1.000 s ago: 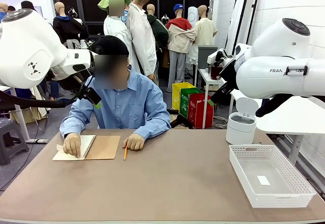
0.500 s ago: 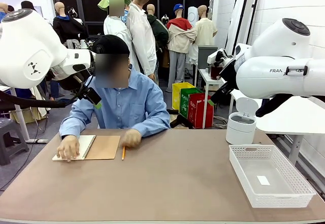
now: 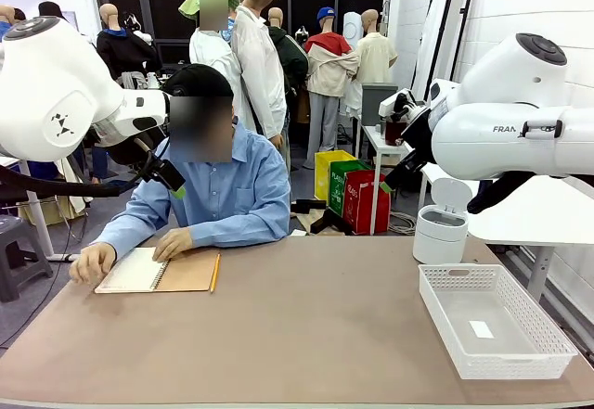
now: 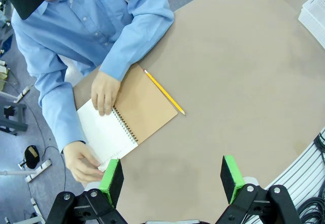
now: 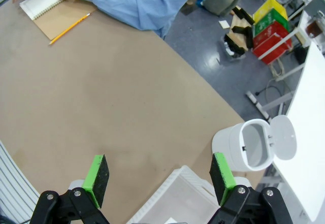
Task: Sort the paper based on its condition.
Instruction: If a person hands you a paper, place it in the Organizing basket , and if it's crumpled, put it in the Trash can.
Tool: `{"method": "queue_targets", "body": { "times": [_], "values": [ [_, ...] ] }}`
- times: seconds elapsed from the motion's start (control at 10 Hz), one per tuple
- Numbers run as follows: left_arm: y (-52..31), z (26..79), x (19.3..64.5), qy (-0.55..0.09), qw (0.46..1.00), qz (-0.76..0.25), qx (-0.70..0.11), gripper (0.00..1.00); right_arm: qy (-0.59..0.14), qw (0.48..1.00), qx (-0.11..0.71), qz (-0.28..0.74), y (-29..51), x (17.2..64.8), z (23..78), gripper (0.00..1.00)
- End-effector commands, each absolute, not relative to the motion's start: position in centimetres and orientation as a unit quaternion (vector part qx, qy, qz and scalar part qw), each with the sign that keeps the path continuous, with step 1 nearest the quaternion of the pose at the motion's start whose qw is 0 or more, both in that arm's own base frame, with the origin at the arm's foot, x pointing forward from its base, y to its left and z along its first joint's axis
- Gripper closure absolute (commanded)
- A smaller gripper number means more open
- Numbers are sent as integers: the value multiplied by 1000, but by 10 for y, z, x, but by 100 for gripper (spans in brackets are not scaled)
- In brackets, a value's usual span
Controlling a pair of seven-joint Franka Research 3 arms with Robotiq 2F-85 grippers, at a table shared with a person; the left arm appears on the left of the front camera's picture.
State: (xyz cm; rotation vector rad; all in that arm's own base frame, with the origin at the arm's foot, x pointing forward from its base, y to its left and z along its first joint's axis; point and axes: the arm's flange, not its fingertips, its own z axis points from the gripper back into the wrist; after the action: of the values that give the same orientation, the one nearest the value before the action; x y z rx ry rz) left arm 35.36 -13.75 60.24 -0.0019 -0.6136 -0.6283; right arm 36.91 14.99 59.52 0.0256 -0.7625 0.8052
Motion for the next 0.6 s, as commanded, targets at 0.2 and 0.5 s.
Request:
{"method": "queue_targets", "body": {
  "times": [0.2, 0.5],
  "values": [
    [-137, 604, 353, -298, 904, -308, -2, 0, -358, 851, 13, 383, 150, 369, 597, 0],
    [-137, 604, 353, -298, 904, -308, -2, 0, -358, 851, 13, 383, 150, 369, 597, 0]
  ]
}}
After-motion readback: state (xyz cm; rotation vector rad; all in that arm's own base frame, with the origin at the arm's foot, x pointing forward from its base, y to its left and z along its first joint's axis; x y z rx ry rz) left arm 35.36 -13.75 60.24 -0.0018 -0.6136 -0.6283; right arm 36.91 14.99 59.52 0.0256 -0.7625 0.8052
